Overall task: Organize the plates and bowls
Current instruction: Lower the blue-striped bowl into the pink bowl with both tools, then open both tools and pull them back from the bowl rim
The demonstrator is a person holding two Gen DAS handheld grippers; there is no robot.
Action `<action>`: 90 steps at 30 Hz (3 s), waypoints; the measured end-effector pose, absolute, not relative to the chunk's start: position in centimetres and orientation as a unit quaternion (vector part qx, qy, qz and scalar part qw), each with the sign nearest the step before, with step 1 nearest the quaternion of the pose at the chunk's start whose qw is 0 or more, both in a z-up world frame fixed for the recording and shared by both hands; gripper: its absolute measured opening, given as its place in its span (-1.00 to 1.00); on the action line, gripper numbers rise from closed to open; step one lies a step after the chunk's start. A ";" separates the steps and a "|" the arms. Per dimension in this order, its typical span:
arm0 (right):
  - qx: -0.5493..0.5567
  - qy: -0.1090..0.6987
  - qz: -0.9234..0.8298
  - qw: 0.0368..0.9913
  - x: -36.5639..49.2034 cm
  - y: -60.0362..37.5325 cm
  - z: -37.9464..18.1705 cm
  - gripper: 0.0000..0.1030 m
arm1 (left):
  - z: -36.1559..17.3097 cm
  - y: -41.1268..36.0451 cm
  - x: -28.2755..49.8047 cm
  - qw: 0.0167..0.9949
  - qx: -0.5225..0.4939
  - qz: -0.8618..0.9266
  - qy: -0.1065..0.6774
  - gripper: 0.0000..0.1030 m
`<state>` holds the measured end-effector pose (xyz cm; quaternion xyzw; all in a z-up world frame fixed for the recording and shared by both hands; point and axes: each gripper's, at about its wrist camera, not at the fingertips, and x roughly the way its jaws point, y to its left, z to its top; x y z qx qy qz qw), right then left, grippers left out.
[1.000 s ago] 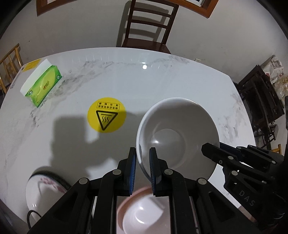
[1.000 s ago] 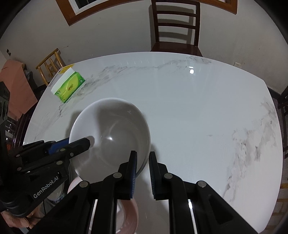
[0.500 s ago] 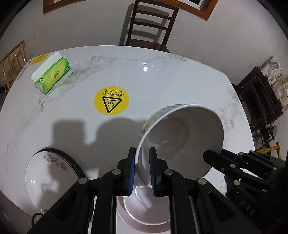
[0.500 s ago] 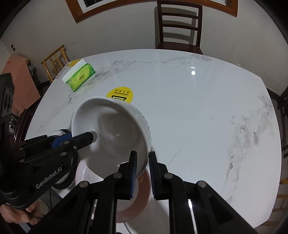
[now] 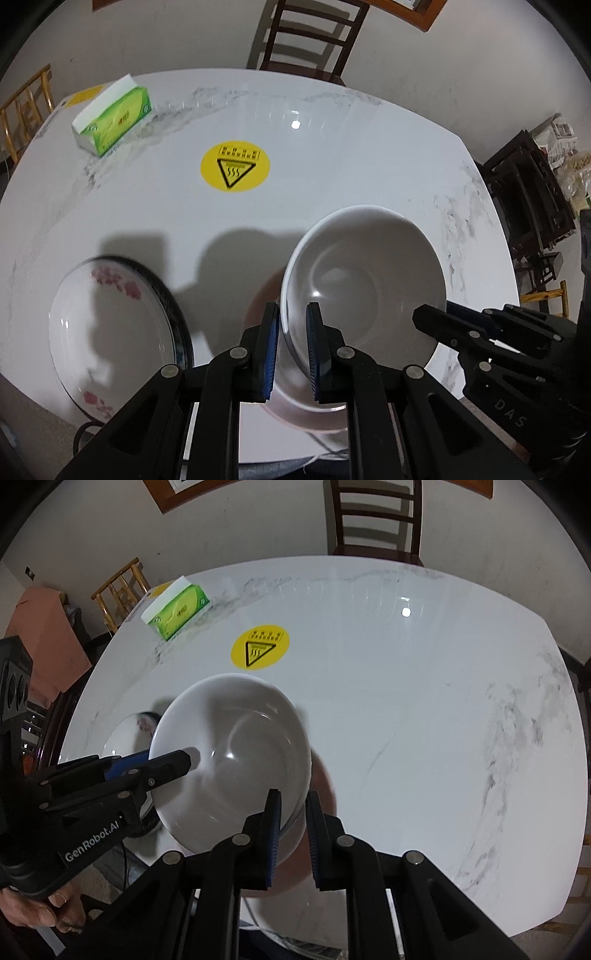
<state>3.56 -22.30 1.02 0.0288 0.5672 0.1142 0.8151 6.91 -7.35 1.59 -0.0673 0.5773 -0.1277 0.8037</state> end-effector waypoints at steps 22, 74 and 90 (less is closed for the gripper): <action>0.036 0.586 0.116 0.801 1.8 -22.1 -0.9 -0.73 | -0.2 -7.2 4.8 0.791 -0.060 -0.129 0.596 -0.78; 0.048 0.540 0.099 0.834 0.7 -22.8 -0.8 -0.46 | 0.8 -4.4 4.4 0.827 -0.110 -0.157 0.529 -0.21; 0.088 0.544 0.056 0.832 -0.1 -25.5 -1.2 -0.46 | -0.8 -0.5 4.3 0.798 -0.192 -0.117 0.559 -0.23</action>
